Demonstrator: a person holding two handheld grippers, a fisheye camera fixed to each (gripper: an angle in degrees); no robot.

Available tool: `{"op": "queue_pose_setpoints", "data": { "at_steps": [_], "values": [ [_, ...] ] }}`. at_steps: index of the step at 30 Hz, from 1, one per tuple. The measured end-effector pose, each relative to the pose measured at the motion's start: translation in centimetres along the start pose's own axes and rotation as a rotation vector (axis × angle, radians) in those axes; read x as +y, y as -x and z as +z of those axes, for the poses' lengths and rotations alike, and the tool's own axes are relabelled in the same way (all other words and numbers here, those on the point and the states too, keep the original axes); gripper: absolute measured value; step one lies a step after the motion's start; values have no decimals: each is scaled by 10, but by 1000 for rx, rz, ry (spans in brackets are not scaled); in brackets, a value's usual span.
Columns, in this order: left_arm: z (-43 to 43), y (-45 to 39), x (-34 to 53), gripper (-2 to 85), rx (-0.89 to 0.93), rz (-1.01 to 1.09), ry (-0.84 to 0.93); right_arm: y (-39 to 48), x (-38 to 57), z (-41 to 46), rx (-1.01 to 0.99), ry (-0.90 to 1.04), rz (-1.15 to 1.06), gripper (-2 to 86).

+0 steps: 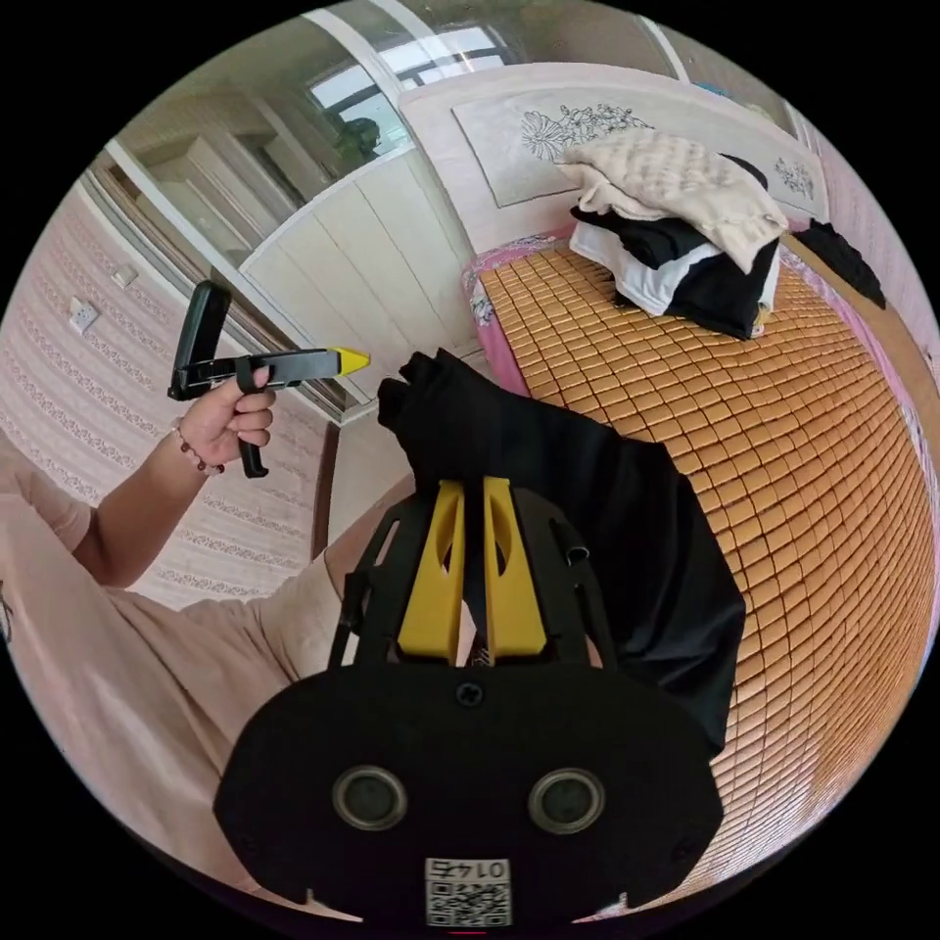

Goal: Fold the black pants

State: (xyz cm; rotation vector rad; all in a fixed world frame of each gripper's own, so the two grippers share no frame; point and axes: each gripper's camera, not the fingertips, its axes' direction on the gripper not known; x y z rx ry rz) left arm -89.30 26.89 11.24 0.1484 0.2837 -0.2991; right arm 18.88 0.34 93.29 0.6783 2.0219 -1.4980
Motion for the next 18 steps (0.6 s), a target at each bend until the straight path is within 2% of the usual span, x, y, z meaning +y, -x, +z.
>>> {"op": "queue_pose_setpoints", "data": {
  "at_steps": [5, 12, 14, 18],
  "values": [
    [13, -1, 0, 28, 77, -22, 29, -41, 47, -40, -76, -67, 146, 22],
    [49, -69, -20, 87, 280, 159, 113, -45, 84, -48, -154, -101, 196, 15],
    [53, -99, -25, 88, 280, 266, 101, -33, 86, -42, -175, -79, 155, 14],
    [77, -133, -30, 100, 101, 369, 194, -6, 96, -22, -257, -24, 86, 14]
  ]
}}
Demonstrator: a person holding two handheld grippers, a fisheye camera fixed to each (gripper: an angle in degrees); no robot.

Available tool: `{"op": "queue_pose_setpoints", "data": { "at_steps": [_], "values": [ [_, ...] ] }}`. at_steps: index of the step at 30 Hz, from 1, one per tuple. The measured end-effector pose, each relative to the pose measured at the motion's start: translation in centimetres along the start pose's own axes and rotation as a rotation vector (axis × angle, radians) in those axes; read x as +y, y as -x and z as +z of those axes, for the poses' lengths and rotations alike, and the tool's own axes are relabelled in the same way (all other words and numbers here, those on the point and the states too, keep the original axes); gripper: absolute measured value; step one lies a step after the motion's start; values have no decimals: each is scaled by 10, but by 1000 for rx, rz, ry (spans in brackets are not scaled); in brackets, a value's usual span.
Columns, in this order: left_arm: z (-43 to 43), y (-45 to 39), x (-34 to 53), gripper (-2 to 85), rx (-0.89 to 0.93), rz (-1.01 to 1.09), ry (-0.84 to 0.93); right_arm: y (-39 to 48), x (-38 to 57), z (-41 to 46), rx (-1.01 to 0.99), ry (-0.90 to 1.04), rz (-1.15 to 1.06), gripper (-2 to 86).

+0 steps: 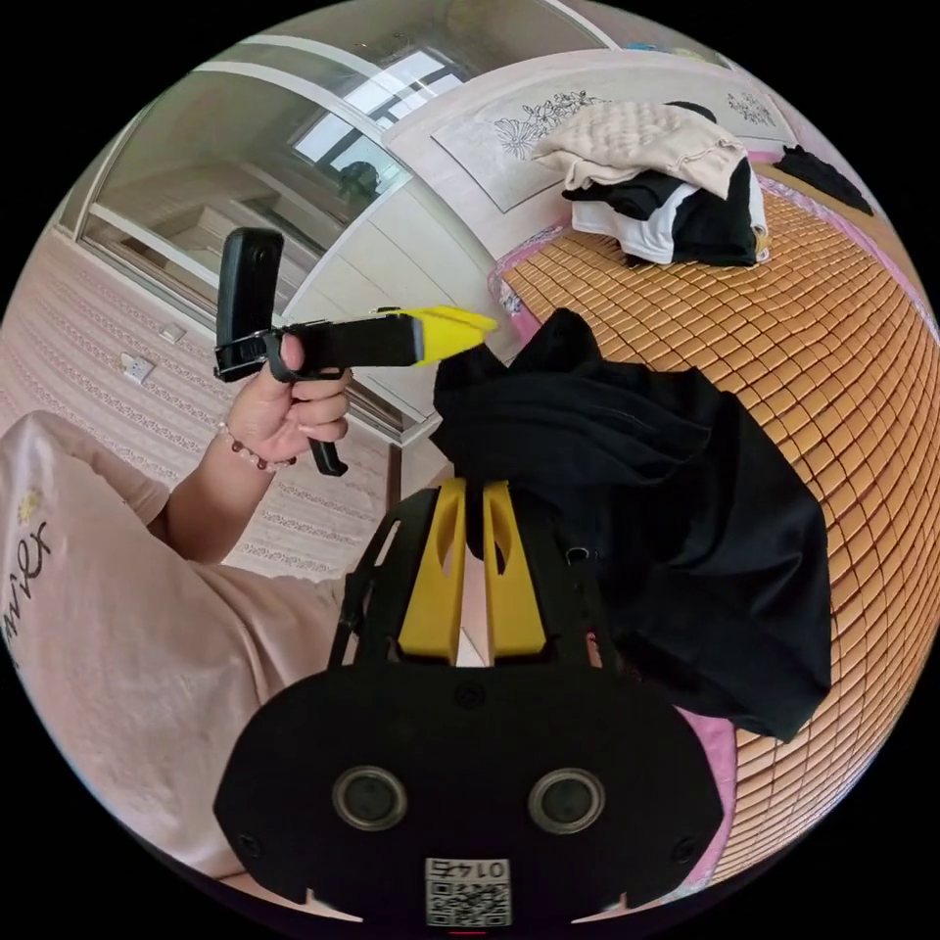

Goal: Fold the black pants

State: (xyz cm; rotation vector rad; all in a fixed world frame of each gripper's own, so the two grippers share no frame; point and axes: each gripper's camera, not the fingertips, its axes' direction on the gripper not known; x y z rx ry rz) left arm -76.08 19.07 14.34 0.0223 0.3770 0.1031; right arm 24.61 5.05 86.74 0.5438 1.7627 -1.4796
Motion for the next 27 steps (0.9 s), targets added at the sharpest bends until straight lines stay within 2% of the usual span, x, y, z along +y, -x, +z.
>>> {"op": "queue_pose_setpoints", "data": {
  "at_steps": [4, 8, 10, 14, 20, 23, 27],
  "values": [
    [39, 13, 0, 94, -143, -24, 225, 15, 20, 14, -41, 77, -39, 13],
    [51, 26, 11, 47, -143, -74, 283, 7, 42, -10, -36, 42, -1, 9],
    [52, 31, 18, 1, -240, -86, 324, -6, 65, -34, -56, -17, 76, 7],
    [51, 37, 25, -8, -313, -85, 345, -22, 106, -72, -36, -97, 185, 6],
    [18, 60, 27, 1, -210, -192, 185, -17, 172, -164, 19, -365, 270, 5],
    [3, 74, 26, 50, -227, -211, 141, -6, 207, -219, 81, -542, 294, 6],
    [-4, 110, 34, 89, -12, -399, 122, 27, 244, -293, 207, -725, 262, 6]
  ]
}}
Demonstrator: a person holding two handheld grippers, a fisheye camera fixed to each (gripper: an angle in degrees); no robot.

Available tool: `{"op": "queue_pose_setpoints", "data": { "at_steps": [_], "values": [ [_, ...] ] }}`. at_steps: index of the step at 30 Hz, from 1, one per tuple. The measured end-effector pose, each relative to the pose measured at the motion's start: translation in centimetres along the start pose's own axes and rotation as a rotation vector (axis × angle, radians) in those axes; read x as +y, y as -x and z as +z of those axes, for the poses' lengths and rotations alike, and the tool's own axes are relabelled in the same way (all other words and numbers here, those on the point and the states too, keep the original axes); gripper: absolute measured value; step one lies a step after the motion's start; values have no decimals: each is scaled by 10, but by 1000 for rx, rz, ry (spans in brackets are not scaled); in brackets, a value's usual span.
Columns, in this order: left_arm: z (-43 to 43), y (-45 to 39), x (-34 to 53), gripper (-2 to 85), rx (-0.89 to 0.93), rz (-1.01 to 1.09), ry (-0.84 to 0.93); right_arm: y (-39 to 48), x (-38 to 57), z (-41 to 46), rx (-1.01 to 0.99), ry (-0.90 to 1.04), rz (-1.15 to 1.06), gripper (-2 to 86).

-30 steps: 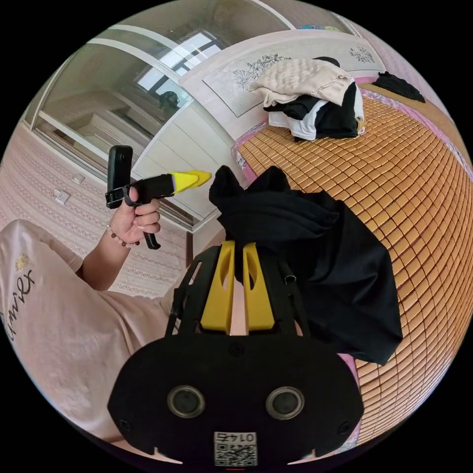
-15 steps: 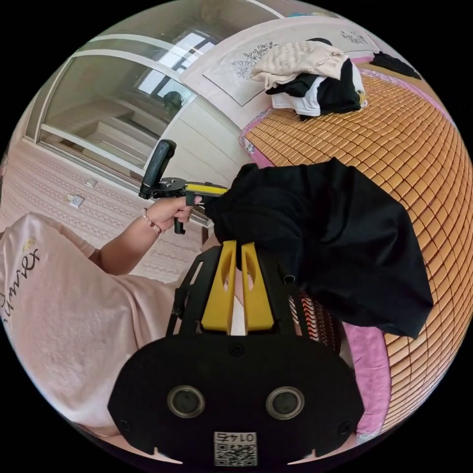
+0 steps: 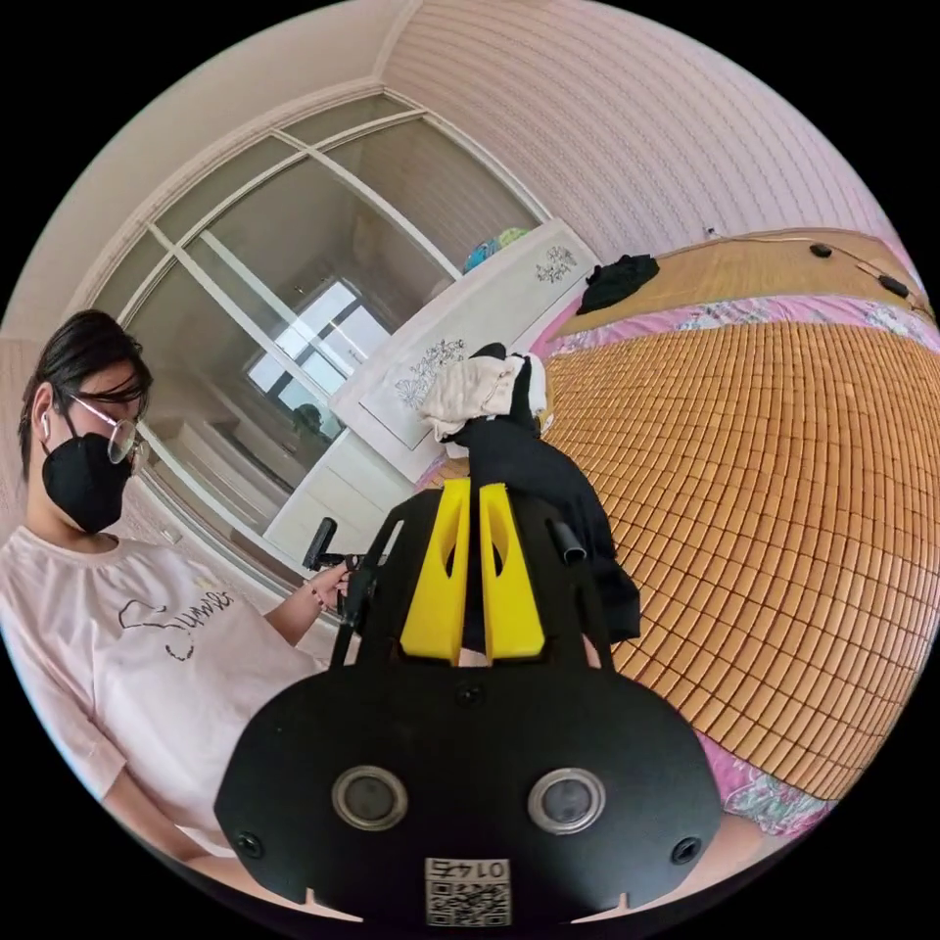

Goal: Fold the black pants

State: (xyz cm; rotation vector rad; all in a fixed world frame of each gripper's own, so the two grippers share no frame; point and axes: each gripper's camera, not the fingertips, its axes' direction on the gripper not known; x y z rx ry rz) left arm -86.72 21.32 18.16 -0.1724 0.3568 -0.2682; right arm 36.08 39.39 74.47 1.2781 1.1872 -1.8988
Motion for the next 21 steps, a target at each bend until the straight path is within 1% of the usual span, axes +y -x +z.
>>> {"op": "queue_pose_setpoints", "data": {
  "at_steps": [1, 3, 7, 9, 11, 13, 14, 15, 16, 17, 19, 20, 21],
  "values": [
    [-1, 10, 1, 90, 83, -46, -4, 8, -5, -22, 59, -33, -35, 7],
    [-6, 21, 5, 90, 184, -77, -28, 18, -11, -55, 130, -92, -77, 7],
    [-28, 36, 16, 92, 253, -108, -102, 30, -16, -125, 244, -227, -110, 7],
    [-32, 40, 17, 100, 289, -111, -136, 31, -16, -145, 300, -245, -102, 7],
    [-24, 42, 13, 109, 284, -129, -121, 31, -13, -160, 313, -267, -100, 6],
    [6, 48, 4, 97, 235, -141, -5, 31, -10, -175, 304, -282, -89, 6],
    [14, 50, 2, 73, 234, -149, 23, 31, -9, -178, 308, -285, -87, 6],
    [25, 52, -1, 25, 269, -149, 57, 31, -8, -184, 324, -288, -80, 5],
    [29, 53, -4, 12, 321, -162, 46, 29, -9, -190, 355, -285, -69, 5],
    [27, 51, -7, 5, 329, -153, 27, 28, -10, -193, 378, -282, -60, 5],
    [9, 25, -32, -4, 248, -29, -61, 22, -23, -204, 501, -269, -51, 3],
    [3, 17, -42, -5, 239, 0, -83, 18, -28, -205, 522, -264, -60, 3],
    [-9, 1, -62, -7, 252, 42, -143, 9, -39, -209, 536, -253, -58, 2]
  ]
}}
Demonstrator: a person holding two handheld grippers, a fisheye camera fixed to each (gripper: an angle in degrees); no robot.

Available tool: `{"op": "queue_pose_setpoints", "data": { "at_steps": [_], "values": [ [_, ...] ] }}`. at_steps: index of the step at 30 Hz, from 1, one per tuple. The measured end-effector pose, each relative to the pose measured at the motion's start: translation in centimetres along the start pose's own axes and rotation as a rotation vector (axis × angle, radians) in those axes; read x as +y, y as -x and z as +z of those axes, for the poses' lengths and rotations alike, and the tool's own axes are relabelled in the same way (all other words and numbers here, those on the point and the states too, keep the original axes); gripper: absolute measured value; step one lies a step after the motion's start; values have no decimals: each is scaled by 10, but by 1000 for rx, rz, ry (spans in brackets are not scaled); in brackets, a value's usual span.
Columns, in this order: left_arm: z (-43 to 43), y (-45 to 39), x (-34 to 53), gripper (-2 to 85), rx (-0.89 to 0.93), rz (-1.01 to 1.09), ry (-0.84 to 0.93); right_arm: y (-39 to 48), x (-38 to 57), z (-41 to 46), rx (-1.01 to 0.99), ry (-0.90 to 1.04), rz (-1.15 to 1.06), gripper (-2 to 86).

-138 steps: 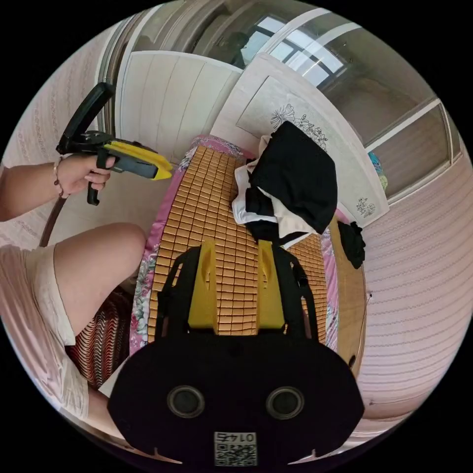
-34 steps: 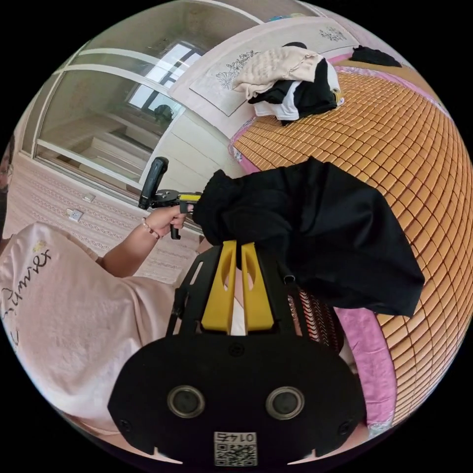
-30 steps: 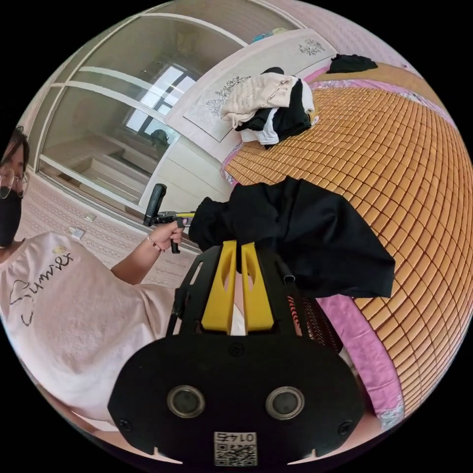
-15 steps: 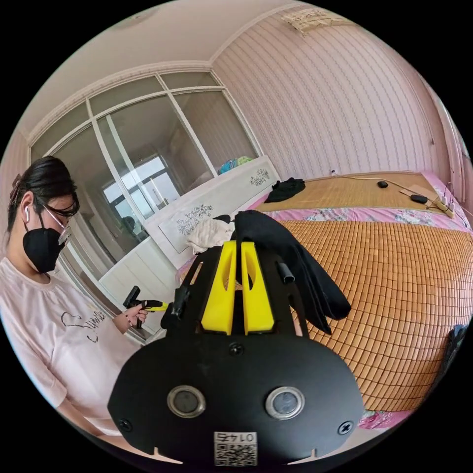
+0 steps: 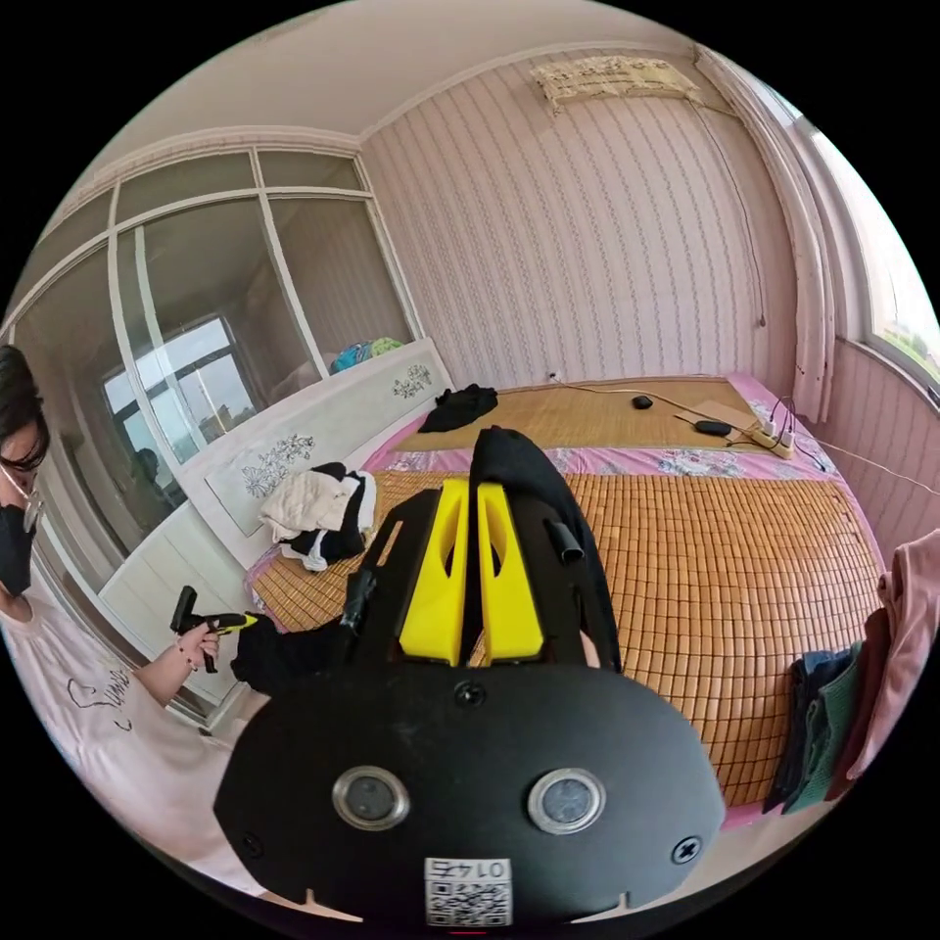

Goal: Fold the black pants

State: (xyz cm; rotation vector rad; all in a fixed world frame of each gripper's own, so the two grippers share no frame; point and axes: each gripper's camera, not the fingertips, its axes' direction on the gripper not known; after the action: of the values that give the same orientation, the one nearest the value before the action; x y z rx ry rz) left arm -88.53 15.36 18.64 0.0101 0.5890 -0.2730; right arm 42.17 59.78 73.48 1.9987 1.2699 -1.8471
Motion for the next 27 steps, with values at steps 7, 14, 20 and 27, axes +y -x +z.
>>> {"op": "queue_pose_setpoints", "data": {
  "at_steps": [7, 14, 20, 27],
  "values": [
    [-78, -123, -87, -8, 113, 359, -364, -69, -58, -46, 18, -210, 118, 3],
    [-90, -104, -65, 18, -16, 427, -339, -134, -3, -105, 324, -177, 82, 20],
    [4, 23, -18, 71, -165, -18, -164, -213, 152, -81, 461, 194, 487, 52],
    [32, 26, -11, 65, -251, -52, -24, -227, 201, -79, 454, 286, 587, 64]
  ]
}}
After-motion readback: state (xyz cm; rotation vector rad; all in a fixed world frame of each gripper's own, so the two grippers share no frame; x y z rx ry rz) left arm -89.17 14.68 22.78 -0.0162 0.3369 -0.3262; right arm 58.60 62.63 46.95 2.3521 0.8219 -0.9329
